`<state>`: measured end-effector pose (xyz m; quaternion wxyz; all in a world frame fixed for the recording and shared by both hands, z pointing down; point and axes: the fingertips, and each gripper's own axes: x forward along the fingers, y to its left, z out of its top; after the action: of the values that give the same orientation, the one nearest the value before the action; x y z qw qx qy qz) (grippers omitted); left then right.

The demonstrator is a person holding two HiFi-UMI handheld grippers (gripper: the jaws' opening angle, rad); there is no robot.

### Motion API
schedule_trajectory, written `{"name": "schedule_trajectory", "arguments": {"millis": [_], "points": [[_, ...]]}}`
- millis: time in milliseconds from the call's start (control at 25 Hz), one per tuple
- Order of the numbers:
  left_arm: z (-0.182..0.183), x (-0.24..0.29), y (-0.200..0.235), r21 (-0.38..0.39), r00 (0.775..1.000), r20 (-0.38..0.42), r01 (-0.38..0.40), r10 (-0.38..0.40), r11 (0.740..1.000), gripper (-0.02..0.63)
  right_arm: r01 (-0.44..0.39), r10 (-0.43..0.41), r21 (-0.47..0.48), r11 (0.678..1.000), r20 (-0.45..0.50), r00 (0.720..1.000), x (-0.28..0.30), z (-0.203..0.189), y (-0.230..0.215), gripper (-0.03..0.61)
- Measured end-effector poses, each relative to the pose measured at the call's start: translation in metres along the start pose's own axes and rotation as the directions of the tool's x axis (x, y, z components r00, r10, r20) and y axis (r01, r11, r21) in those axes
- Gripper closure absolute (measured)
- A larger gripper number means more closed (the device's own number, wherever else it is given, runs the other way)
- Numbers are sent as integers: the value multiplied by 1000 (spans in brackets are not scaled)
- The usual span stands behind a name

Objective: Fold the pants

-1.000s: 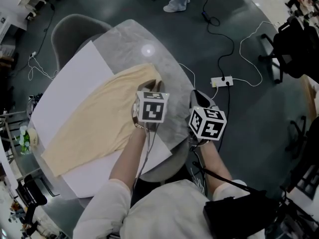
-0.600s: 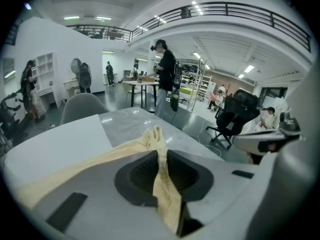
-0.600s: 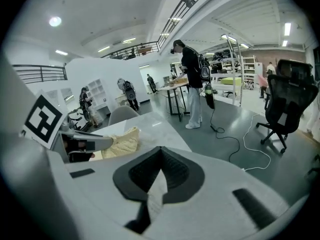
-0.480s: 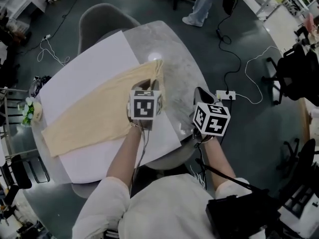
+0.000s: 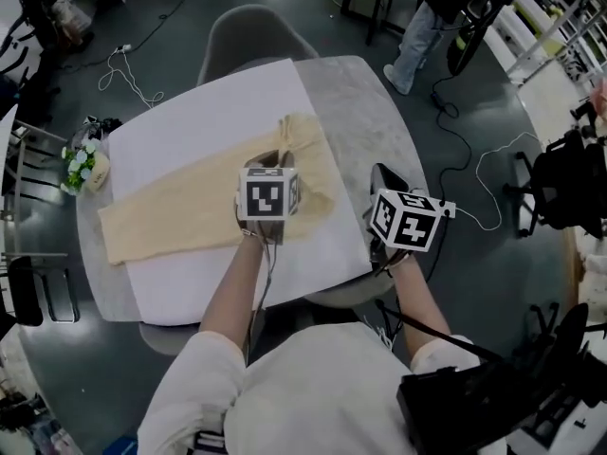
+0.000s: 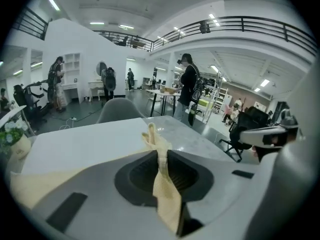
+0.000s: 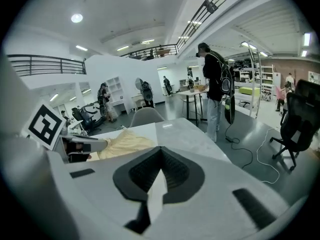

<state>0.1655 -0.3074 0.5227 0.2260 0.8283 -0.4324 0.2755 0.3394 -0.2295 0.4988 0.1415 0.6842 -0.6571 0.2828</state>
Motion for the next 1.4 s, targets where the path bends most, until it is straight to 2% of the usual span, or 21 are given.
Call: {"name": "schedule_trajectory", "arguments": {"millis": [160,320,560,960,1400], "points": [[-10,-27,47,-53,1000,12,-17,18,998,565,-47,47,-29,998,-4,999,3,6,52,586],[-13,-62,96,-81,997,36,-70,74,994,565,-83,83,-70,994,-12,997,3,8,100,586],[-31,-103,150,-135,993,61,-94,103,986,565,-117,116,-112,987,-19,993,7,5,165,586],[-55,-161,215,-189,983,92,-140,160,972,565,-204,200,-157,966,-44,979,15,-6,258,586],[-68,-211,277,-226,962,106,-222,250,948,563,-268,259,-189,945,-70,963,20,-13,325,586]]}}
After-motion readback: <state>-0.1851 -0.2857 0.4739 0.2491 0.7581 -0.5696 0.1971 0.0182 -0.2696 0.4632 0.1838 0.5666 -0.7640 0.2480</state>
